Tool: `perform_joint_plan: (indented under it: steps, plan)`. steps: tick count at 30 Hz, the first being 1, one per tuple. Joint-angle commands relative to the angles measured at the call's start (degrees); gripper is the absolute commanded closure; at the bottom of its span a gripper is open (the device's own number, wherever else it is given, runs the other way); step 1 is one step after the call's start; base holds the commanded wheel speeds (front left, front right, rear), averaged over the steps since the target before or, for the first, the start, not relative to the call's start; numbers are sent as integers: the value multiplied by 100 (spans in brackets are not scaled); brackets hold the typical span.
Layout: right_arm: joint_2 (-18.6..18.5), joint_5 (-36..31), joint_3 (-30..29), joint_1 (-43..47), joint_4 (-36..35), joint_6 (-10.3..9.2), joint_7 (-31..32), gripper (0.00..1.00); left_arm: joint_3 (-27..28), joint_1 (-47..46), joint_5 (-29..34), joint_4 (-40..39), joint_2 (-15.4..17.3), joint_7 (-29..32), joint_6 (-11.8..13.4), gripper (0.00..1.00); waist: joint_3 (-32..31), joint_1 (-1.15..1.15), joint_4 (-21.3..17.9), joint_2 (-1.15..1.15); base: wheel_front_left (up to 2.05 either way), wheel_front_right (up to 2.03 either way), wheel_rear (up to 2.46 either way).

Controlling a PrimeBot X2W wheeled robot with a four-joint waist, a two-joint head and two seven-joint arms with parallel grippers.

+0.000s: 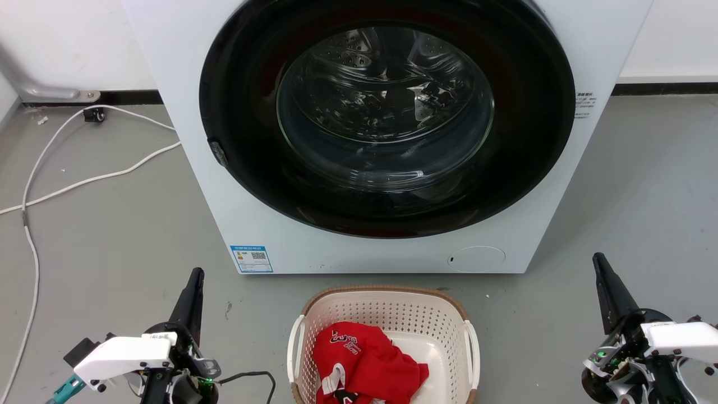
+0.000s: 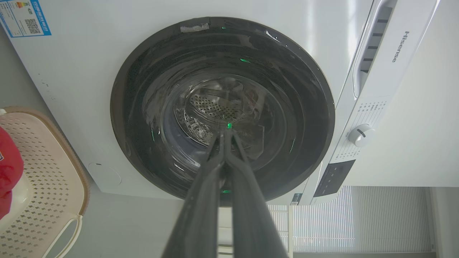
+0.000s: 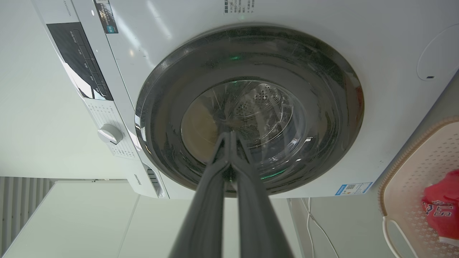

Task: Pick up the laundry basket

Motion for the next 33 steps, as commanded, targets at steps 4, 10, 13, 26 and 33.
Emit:
perform_joint_plan:
  steps: [4, 10, 13, 26, 33]
  plan:
    - [25, -14, -12, -59, 8, 0, 25, 100, 20, -60, 36, 8, -8, 26, -18, 100, 0, 0, 0, 0, 0, 0, 0]
    - [27, -18, -15, -59, 8, 0, 27, 100, 23, -60, 40, 8, -10, 30, -17, 100, 0, 0, 0, 0, 0, 0, 0]
    - [28, -20, -18, -59, 8, 0, 22, 100, 25, -61, 43, 8, -12, 31, -17, 100, 0, 0, 0, 0, 0, 0, 0]
    - [24, -68, 73, 172, 62, -1, -79, 0, -45, 169, 71, 80, -39, -78, 7, 0, 1, 0, -1, 0, 0, 0, 0]
    - [25, -309, 204, 251, -42, -1, -281, 0, -102, 275, 234, -78, -38, -278, 5, 0, -3, 0, -2, 0, 0, 0, 0]
